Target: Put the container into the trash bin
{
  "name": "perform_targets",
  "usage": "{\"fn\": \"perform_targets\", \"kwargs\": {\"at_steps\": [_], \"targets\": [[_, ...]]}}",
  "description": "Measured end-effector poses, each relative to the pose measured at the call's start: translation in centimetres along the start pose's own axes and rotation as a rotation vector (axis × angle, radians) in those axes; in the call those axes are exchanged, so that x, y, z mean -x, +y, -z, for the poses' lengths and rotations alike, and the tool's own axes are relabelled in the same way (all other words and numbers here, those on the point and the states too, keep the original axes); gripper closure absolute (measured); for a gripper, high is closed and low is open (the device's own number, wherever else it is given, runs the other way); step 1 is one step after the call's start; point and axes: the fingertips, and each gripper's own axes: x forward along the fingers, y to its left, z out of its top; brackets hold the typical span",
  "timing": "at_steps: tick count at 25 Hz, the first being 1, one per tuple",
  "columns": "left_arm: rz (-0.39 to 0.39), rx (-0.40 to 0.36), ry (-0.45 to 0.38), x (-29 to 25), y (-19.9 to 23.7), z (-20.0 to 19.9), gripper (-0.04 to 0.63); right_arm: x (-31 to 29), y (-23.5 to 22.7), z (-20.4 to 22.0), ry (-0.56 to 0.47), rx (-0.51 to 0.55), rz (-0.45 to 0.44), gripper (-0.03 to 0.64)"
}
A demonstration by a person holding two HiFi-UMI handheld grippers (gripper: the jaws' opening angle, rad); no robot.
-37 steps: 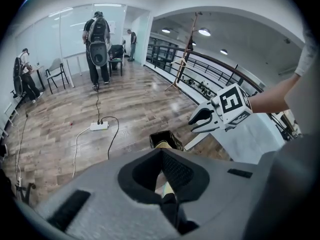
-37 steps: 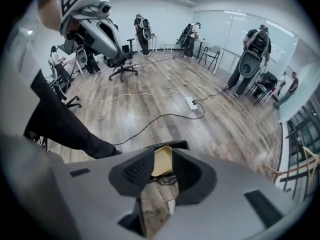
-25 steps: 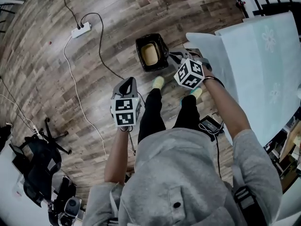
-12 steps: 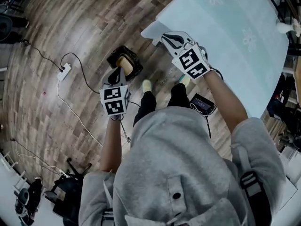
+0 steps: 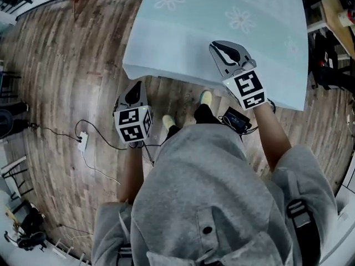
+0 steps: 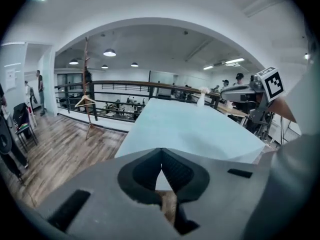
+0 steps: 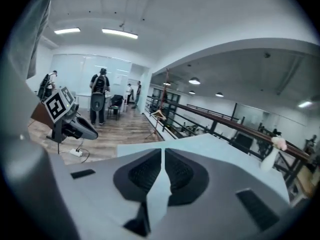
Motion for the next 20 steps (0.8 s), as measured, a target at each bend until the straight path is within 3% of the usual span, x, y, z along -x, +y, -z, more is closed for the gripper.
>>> {"fn": "perform_targets", "kwargs": {"at_steps": [4,10,14,20], "targets": [[0.085,-0.058,-0.028,-3.9,-6.0,-4.5,0.575,5.4,-8.3,3.5,-0.002,-0.113,0.167,0.577],[0.187,-0.148,-0.034,-9.4,-13.5,-8.1,0.575,11.5,-15.7,9.6,-0.031,-0.326,0.336,0.577],[0.224,-0.192,-0.026,-11.8,-17.1,-9.3,0.575,14.2,-18.7,12.1,-0.051,-0.380,0.399,0.577],[0.254,-0.230,-0.015,-13.8,-20.9,-10.2,0.574,16.5,-21.4,14.1,-0.064,-0.417,0.425,0.577]]}}
